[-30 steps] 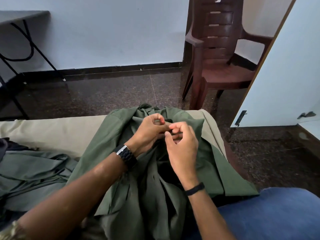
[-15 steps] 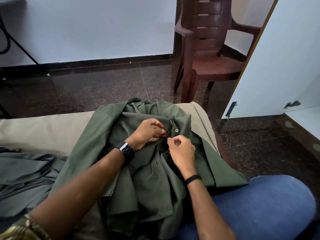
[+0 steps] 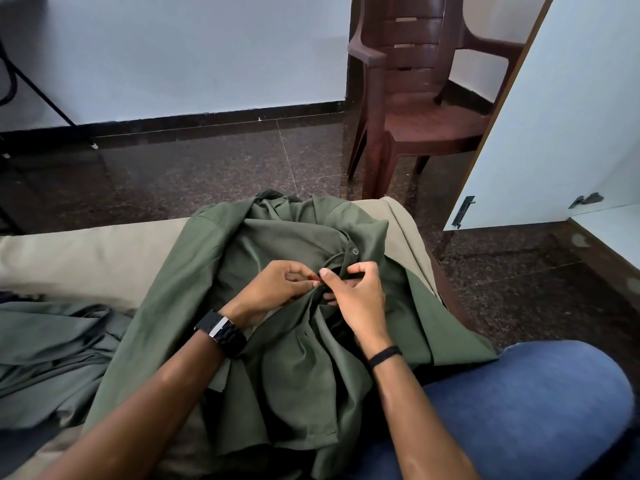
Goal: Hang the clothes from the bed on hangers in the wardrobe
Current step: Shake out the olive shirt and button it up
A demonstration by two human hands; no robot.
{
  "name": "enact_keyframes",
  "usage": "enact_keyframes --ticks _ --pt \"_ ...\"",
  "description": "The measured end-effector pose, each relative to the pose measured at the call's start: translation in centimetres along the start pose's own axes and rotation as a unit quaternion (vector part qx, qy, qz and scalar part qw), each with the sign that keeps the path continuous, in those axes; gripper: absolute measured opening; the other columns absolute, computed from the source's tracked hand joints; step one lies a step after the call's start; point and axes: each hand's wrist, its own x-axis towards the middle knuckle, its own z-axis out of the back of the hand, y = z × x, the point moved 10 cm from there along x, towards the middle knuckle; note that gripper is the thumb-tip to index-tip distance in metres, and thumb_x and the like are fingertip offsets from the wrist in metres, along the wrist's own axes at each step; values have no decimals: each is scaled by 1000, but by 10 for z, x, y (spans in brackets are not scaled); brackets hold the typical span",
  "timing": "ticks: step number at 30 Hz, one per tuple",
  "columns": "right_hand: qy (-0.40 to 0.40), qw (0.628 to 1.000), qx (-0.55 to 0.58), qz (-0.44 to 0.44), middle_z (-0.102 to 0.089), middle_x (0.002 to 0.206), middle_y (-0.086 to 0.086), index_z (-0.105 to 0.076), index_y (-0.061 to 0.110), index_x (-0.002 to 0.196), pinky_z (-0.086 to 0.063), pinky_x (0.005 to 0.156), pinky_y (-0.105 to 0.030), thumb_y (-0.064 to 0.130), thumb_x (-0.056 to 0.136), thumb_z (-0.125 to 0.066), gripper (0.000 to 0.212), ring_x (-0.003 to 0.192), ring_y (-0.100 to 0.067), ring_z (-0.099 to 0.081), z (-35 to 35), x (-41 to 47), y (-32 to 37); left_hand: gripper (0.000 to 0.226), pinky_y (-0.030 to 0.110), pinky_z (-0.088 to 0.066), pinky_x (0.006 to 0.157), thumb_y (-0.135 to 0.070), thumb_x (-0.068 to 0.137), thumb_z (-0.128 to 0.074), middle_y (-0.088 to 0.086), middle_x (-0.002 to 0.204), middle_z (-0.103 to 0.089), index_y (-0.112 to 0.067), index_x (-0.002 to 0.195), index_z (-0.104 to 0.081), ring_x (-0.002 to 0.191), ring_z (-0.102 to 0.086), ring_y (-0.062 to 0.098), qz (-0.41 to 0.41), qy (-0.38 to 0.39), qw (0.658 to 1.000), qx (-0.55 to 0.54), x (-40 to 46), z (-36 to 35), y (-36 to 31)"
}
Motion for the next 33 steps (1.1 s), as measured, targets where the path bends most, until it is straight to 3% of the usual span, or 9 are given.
enact_keyframes --ticks 5,9,13,15,18,22,25,30,33 --pt "42 995 80 -49 -63 77 -6 -43 11 109 -57 69 -29 -4 73 -77 53 62 -14 -64 -10 -5 -7 7 19 -45 63 -3 88 -65 9 79 -69 -7 82 -67 68 -60 12 7 -4 999 -48 -7 -6 4" --pt "74 961 253 -84 -63 87 -14 -44 7 112 -54 62 -19 -20 75 -66 51 69 -14 -65 -16 -10 -3 11 12 -42 57 -7 88 -65 -1 70 -65 -11 78 -64 62 -56 4 0 -26 996 -82 -11 1 0" --pt "105 932 320 -130 -66 79 -14 -48 3 109 -56 62 -22 -13 83 -63 34 69 -18 -64 -27 -16 -6 17 13 -42 57 -6 93 -57 3 68 -54 -11 77 -58 58 -48 6 3 -42 994 -104 -15 4 -1" --pt "120 928 322 -141 -66 75 -12 -50 1 108 -56 59 -21 -6 89 -59 22 65 -16 -62 -33 -19 -7 18 22 -52 75 -7 95 -51 18 81 -65 -7 79 -60 71 -64 15 8 -37 991 -132 -18 4 1" --pt "133 955 245 -98 -66 81 -14 -50 2 108 -54 60 -21 -6 85 -64 28 67 -15 -64 -33 -22 -1 18 39 -49 95 -7 97 -48 32 103 -65 -1 87 -61 95 -64 35 16 -32 984 -176 -21 4 5" --pt "151 975 155 -45 -67 76 -7 -50 8 107 -50 61 -15 -3 76 -75 42 63 -8 -64 -30 -29 11 22 21 -55 75 -10 95 -52 13 85 -69 -9 78 -66 77 -66 17 8 -54 979 -196 -25 6 10" --pt "157 984 86 -28 -70 86 -8 -52 10 112 -50 67 -13 -2 74 -77 47 71 -9 -65 -24 -33 14 25 22 -56 71 -9 94 -53 13 85 -70 -10 75 -67 71 -68 14 17 -67 975 -212 -29 6 14" --pt "198 940 257 -104 -67 87 -16 -56 1 108 -57 70 -23 -15 79 -65 34 72 -17 -66 -29 -40 16 27 25 -56 71 -5 91 -52 12 81 -71 -8 70 -69 66 -67 15 23 -110 953 -280 -35 15 10" --pt "199 910 336 -142 -70 78 -13 -57 -1 101 -57 65 -22 -16 81 -61 25 67 -15 -69 -29 -46 15 20 22 -52 65 -3 90 -57 7 72 -63 -7 72 -63 64 -58 12 0 -189 954 -235 -45 28 2"
